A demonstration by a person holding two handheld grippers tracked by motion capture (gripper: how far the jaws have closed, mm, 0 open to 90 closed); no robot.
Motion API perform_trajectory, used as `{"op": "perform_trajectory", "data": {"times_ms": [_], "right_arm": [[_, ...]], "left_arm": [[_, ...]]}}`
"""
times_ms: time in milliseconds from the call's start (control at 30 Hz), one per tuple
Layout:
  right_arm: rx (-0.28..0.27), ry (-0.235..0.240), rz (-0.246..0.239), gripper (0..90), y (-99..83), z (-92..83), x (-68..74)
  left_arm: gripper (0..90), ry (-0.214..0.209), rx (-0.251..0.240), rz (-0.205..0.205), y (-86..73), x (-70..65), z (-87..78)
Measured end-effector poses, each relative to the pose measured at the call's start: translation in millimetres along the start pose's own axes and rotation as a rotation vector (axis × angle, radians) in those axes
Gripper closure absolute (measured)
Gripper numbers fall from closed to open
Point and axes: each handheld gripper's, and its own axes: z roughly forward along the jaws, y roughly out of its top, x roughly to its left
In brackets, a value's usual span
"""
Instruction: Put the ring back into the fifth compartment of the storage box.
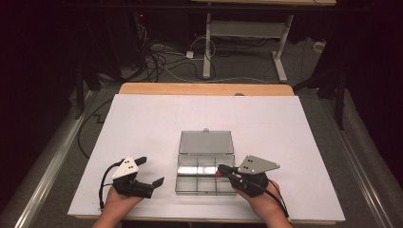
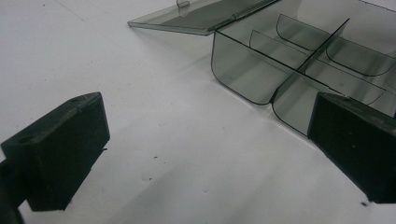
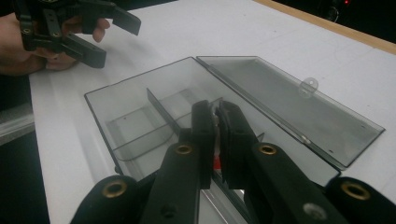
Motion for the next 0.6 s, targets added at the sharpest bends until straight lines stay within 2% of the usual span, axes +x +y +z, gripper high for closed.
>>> {"op": "perform_trajectory", "data": {"times_ms": [200, 600], "right_arm": [[0.005, 0.028, -0.009, 87.0, 0.2, 9.2, 7.7], [0.05, 0.084, -0.036, 87.0, -3.3, 28.4, 24.7]], "left_arm": [[0.0, 0.001, -0.004, 0.0, -0.2, 0.1, -0.4], [0.0, 0.001, -0.007, -0.003, -0.4, 0.1, -0.6]]}}
